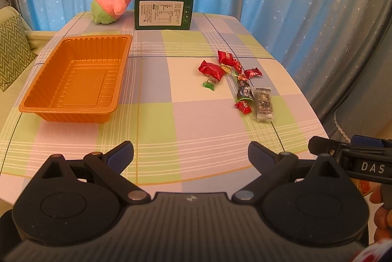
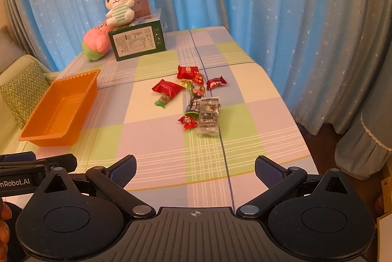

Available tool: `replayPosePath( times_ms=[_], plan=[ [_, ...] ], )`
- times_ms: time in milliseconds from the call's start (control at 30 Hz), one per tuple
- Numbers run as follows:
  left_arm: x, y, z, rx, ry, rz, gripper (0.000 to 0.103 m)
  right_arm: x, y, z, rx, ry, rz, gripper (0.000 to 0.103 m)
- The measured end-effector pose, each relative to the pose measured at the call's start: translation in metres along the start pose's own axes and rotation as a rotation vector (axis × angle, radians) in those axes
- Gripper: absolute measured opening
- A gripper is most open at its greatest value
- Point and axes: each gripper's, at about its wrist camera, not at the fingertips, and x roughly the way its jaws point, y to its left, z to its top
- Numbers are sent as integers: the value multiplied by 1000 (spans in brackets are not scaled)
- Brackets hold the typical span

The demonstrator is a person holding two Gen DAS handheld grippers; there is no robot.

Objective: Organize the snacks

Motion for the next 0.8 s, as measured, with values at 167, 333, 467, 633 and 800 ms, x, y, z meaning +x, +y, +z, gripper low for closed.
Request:
replayPosePath(
  times_ms=[167,333,467,633,800],
  plan=[
    [0,0,0,-1,0,-2,99,0,0,0,-1,0,-2,102],
    [-1,-1,1,0,0,-2,99,0,0,-1,-1,-1,-2,102],
    [-1,-1,0,-2,0,-3,99,-1,0,-1,-1,0,-3,102],
    [-1,0,0,-2,0,-4,99,-1,-1,-1,-1,0,-3,102],
    [-1,-1,-1,-3,1,-5,99,-1,-2,-2,0,1,-3,102]
  ],
)
